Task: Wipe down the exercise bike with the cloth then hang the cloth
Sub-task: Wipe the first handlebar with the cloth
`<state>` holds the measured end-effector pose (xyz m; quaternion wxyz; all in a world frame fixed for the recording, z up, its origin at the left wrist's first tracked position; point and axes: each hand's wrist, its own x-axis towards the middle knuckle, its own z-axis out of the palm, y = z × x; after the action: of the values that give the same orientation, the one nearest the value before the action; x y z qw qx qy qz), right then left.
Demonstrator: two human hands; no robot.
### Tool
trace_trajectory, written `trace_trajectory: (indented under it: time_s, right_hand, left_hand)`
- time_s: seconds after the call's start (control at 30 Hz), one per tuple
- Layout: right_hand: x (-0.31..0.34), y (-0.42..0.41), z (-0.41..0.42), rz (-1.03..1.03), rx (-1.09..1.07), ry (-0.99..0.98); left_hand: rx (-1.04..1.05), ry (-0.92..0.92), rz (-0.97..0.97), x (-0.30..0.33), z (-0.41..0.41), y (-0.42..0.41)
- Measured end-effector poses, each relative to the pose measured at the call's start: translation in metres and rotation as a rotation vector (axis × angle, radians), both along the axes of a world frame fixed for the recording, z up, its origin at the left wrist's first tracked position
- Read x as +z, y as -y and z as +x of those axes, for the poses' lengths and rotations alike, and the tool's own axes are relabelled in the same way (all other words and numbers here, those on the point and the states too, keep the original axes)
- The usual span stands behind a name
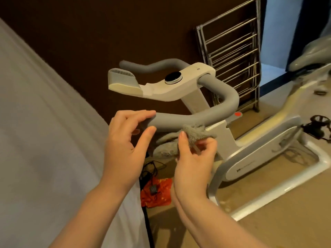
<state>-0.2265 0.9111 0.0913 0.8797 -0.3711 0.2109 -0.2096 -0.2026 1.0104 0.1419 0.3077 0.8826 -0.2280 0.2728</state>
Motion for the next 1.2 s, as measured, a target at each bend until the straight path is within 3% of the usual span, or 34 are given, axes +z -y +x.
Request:
trace_trajectory:
  time_s: [0.07,0.2,0.33,0.5,0.67,0.83,1.0,1.1,1.2]
  right_hand:
    - [0.004,-0.011,-0.006,0.017,0.093,0.088]
    - [0.002,0.006,-0.002,0.111,0.011,0.108]
    - [0.011,-0.009,-0.011,-0.053,0.12,0.197]
    - [0.003,0.012,-0.001,0.088,-0.049,0.064]
    - [0.008,-0.008,-0.002,0.007,0.15,0.032]
    - [0.001,0.007,0.0,0.038,0.024,-0.047]
    - [0.013,-0.011,-0.011,0.075,0.187,0.132]
    - [0.006,-0.002,-0.006,0.109,0.081,0.087]
    - [0.016,-0.02,-0.01,0.055,0.167,0.095]
  left_hand:
    - [-0.006,0.003,0.009,0.001,0.003,-0.003]
    - [-0.027,0.022,-0.002,-0.001,0.002,-0.002]
    - [-0.012,0.02,-0.053,-0.004,0.001,0.002]
    - [-0.03,-0.009,-0.151,-0.008,0.0,0.006]
    - [0.003,-0.071,-0.29,-0.017,-0.004,0.015]
    - [0.018,-0.07,-0.291,-0.018,-0.005,0.017]
    - [0.021,-0.075,-0.293,-0.02,-0.008,0.019]
    - [-0.028,-0.151,-0.288,-0.016,-0.01,0.013]
    - [0.001,-0.13,-0.27,-0.014,-0.012,0.015]
